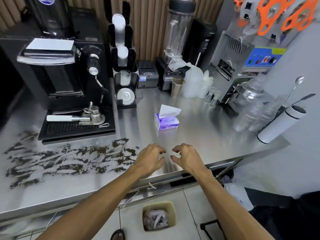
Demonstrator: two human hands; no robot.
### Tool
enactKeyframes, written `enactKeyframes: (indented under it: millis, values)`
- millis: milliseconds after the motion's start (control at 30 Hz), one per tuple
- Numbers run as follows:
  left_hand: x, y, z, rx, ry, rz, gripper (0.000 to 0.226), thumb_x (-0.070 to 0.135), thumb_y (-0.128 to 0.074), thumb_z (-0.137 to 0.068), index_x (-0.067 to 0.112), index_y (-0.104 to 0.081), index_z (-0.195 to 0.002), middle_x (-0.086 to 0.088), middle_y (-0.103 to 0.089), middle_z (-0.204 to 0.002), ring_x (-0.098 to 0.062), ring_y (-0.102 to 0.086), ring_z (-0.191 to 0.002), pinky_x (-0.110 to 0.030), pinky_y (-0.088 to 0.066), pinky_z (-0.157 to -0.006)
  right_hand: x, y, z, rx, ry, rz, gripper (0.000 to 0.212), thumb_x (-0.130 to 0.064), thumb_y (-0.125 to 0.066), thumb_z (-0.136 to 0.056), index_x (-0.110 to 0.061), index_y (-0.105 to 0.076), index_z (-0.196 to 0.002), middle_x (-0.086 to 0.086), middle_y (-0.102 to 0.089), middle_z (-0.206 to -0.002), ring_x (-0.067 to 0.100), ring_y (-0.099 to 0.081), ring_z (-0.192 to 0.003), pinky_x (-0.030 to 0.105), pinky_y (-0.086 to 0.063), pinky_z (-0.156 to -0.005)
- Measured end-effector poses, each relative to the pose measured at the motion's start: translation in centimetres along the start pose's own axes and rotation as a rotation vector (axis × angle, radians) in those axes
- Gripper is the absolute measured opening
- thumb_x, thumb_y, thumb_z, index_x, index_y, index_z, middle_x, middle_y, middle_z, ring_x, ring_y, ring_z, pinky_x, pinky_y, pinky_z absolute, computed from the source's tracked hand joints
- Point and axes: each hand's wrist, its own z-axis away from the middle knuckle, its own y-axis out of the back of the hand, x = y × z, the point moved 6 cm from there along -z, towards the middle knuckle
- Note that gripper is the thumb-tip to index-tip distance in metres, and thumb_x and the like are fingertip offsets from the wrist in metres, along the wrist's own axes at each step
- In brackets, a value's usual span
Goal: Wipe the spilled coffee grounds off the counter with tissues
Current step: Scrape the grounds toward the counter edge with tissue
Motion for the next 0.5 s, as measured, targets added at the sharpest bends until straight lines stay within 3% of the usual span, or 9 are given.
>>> enactKeyframes:
  millis: [167, 267, 400, 500]
  values:
    - [-3.6, 2.2, -5.0, -0.007, 0.031, -0.024, 0.037, 0.031, -0.060, -0.090, 0.022, -0.062, -0.125, 0.003, -0.061, -0.118, -0.018, -0.054, -0.111, -0.031, -0.045, -0.089, -1.0, 0.3, -6.3, 0.008, -0.033, 0.027, 0.035, -0.033, -0.070, -0.084, -0.015, -0.069, -0.114, 0.003, -0.069, -0.109, 0.020, -0.065, -0.092, 0.025, -0.047, -0.077]
    - [-6.1, 3.0, -9.1, 0.018, 0.090, 0.022, 0.048, 0.036, -0.066, -0.082, 0.027, -0.056, -0.128, 0.004, -0.058, -0.121, -0.020, -0.053, -0.113, -0.032, -0.047, -0.090, -1.3, 1.0, -10.8, 0.035, -0.062, 0.062, 0.029, -0.026, -0.067, -0.084, -0.014, -0.069, -0.110, 0.006, -0.068, -0.108, 0.025, -0.063, -0.094, 0.031, -0.049, -0.075]
    - [-8.5, 3.2, -14.7, 0.003, 0.176, 0.069, 0.082, 0.053, -0.072, -0.060, 0.032, -0.040, -0.133, 0.002, -0.051, -0.129, -0.024, -0.045, -0.117, -0.041, -0.045, -0.096, -0.7, 2.0, -16.4, 0.099, -0.096, 0.054, 0.043, -0.012, -0.063, -0.085, -0.010, -0.058, -0.127, 0.011, -0.055, -0.127, 0.031, -0.049, -0.116, 0.034, -0.041, -0.089]
    - [-9.3, 2.1, -17.8, -0.092, 0.189, 0.108, 0.118, 0.059, -0.082, -0.056, 0.024, -0.019, -0.150, 0.006, -0.031, -0.151, -0.023, -0.027, -0.134, -0.036, -0.029, -0.107, -0.2, 2.0, -19.5, 0.130, -0.041, 0.219, 0.059, -0.013, -0.064, -0.084, -0.011, -0.044, -0.140, 0.011, -0.046, -0.138, 0.034, -0.042, -0.117, 0.037, -0.036, -0.096]
